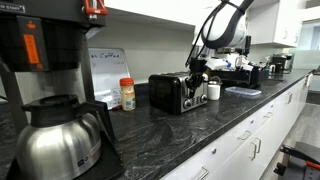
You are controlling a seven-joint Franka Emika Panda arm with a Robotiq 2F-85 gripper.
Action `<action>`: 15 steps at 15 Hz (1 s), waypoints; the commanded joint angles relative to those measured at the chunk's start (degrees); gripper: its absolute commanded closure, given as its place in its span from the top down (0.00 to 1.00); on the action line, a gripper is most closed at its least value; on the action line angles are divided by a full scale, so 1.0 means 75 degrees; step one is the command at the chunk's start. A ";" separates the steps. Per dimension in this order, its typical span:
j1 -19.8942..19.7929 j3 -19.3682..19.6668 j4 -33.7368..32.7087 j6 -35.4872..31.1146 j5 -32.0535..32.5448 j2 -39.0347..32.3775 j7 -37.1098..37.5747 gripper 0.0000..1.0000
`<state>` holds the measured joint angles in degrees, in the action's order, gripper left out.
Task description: Pull down the left-side toaster lever
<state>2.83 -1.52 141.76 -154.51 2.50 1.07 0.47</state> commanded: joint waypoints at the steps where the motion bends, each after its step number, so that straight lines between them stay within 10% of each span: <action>1: -0.0039 -0.0018 -0.0001 -0.0189 -0.0133 -0.0338 -0.0231 0.00; 15: -0.0026 -0.0038 -0.0265 0.0473 -0.0018 0.0017 -0.0187 0.00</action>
<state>2.82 -1.53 141.19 -153.38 2.55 1.29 0.40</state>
